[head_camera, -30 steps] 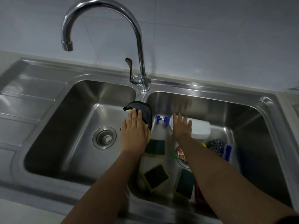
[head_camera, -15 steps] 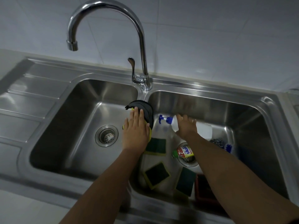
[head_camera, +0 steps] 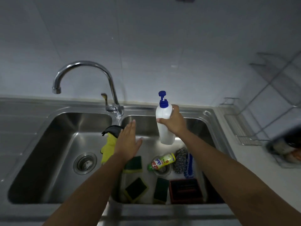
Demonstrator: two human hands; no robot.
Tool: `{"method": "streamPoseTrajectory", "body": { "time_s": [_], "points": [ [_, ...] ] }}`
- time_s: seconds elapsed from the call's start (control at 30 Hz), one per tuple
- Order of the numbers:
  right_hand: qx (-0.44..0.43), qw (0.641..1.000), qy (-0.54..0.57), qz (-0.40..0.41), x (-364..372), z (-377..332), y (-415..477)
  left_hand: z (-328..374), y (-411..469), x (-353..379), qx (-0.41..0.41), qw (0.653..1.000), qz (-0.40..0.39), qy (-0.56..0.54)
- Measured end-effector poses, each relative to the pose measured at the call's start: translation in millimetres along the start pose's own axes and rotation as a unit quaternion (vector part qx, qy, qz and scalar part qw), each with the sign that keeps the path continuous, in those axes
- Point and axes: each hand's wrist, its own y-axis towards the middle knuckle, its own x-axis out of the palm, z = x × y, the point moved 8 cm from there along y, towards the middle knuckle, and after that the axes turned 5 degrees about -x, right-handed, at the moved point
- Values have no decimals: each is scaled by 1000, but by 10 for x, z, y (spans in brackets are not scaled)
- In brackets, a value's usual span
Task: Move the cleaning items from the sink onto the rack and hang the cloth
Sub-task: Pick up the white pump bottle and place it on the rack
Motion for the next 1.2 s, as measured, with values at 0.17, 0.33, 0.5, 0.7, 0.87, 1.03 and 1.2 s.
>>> {"method": "streamPoseTrajectory", "body": {
  "time_s": [0.17, 0.33, 0.5, 0.7, 0.87, 1.03, 1.2],
  "points": [
    [-13, 995, 46, 85, -764, -498, -230, 1021, 96, -101, 67, 993, -30, -96],
    [-21, 982, 65, 173, -1479, -786, -425, 1906, 187, -273, 106, 972, -25, -206],
    [-34, 964, 92, 248, -2169, -899, -551, 2609, 323, -453, 155, 964, 6, -217],
    [-101, 951, 111, 272, -2988, -1071, -563, 3395, 464, -760, 238, 942, 39, -234],
    [-163, 931, 88, 314, -3641, -1259, -619, 4141, 590, -1041, 299, 924, 70, -230],
    [-202, 900, 41, 383, -4019, -1255, -686, 4716, 643, -1039, 308, 904, 78, -287],
    [-171, 887, 28, 427, -4208, -930, -592, 4959, 793, -705, 304, 906, 42, -291]
  ]
}}
